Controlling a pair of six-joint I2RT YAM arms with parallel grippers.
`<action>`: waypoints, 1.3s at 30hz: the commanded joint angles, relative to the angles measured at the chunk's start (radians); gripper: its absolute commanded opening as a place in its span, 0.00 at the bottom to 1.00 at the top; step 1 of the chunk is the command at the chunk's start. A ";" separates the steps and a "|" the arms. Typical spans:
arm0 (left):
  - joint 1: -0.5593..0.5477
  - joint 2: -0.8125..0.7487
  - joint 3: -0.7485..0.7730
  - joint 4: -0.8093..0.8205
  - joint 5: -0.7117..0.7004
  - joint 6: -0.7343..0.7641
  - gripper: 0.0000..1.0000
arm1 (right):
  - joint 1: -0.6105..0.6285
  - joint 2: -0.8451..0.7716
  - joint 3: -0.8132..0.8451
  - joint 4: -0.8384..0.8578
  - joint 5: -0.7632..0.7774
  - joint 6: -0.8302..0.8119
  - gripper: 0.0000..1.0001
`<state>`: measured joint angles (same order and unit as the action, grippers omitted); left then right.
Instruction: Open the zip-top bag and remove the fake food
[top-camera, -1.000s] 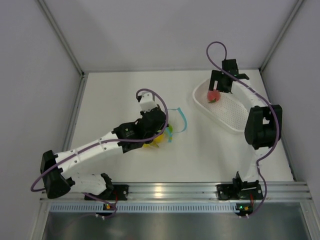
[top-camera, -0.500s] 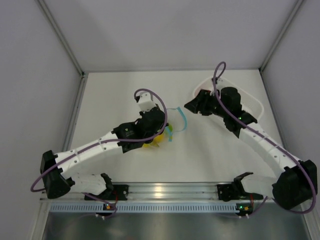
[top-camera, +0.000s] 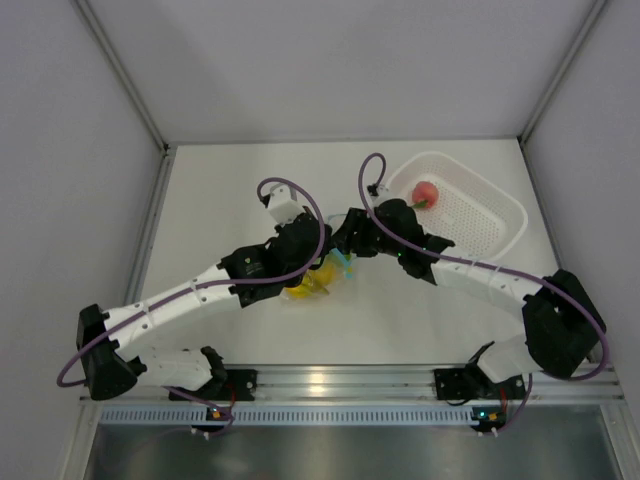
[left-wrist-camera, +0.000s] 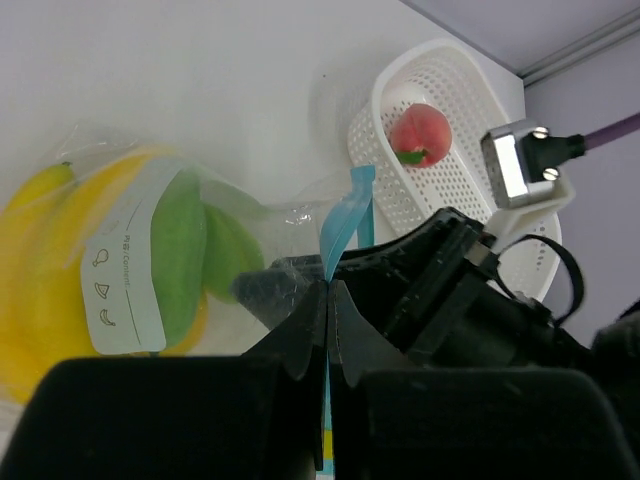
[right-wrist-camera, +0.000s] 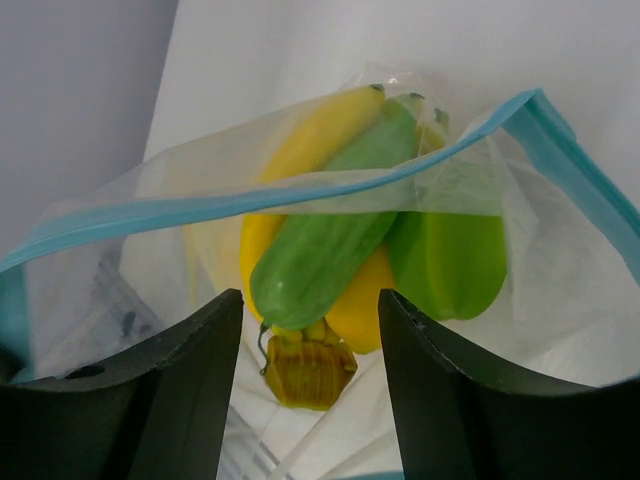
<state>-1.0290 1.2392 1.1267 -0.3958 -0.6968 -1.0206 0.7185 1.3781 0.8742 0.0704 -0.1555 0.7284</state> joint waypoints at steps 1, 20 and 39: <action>-0.002 -0.043 0.009 0.055 -0.020 -0.038 0.00 | 0.015 0.076 0.075 0.077 0.065 0.069 0.57; -0.002 -0.055 -0.107 0.054 -0.035 -0.118 0.00 | 0.168 0.254 0.102 0.022 0.266 0.224 0.72; -0.003 -0.135 -0.162 0.052 -0.113 -0.064 0.00 | 0.171 0.142 0.103 -0.037 0.376 0.146 0.22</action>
<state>-1.0302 1.1358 0.9825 -0.3729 -0.7559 -1.1084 0.8772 1.6104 0.9733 0.0498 0.1665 0.9264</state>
